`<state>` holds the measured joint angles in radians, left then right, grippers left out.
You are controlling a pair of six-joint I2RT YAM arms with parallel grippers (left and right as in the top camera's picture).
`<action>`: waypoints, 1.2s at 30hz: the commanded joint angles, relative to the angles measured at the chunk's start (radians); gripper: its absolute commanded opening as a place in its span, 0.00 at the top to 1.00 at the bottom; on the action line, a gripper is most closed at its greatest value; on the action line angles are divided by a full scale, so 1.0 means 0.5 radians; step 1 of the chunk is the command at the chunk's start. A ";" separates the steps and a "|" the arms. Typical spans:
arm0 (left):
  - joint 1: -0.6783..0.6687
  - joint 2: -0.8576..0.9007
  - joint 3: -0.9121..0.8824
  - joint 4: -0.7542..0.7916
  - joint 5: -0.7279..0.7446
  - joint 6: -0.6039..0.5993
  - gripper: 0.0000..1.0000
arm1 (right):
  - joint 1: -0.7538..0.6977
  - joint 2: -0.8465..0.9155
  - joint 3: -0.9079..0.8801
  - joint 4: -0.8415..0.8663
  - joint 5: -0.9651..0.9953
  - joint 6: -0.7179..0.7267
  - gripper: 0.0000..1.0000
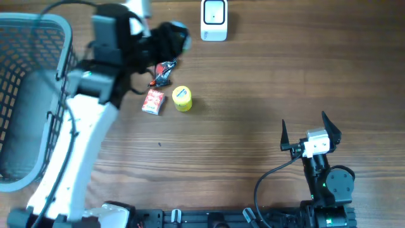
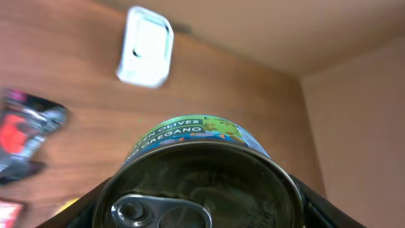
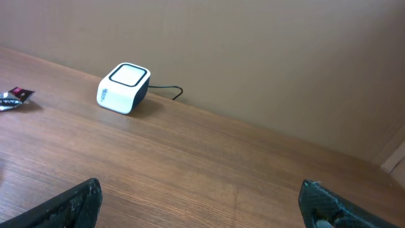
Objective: Scan the item barcode
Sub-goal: 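Lift the tin out of the basket and set it beside the yellow bottle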
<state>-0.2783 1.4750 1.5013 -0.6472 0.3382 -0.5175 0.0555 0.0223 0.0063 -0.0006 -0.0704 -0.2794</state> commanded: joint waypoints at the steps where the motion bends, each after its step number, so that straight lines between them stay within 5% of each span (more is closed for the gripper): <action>1: -0.266 0.180 0.035 0.024 -0.085 0.104 0.34 | -0.001 -0.009 -0.002 0.006 -0.018 -0.018 0.00; 5: -0.537 0.374 0.035 0.016 -0.092 0.366 0.34 | -0.001 -0.009 -0.002 0.006 -0.018 -0.017 0.00; 11: -0.923 0.660 0.035 -0.151 -0.628 0.768 0.32 | -0.001 -0.009 -0.002 0.006 -0.018 -0.017 0.00; 18: -0.964 0.843 0.034 -0.105 -0.814 1.168 0.33 | -0.001 -0.009 -0.002 0.007 -0.018 -0.018 0.00; 36: -0.826 1.315 0.008 -0.100 -0.821 1.289 0.31 | -0.001 -0.009 -0.002 0.006 -0.018 -0.018 0.00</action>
<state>-0.6926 2.0964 1.5028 -0.6930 -0.0631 0.1120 0.0555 0.0223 0.0063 -0.0006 -0.0704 -0.2794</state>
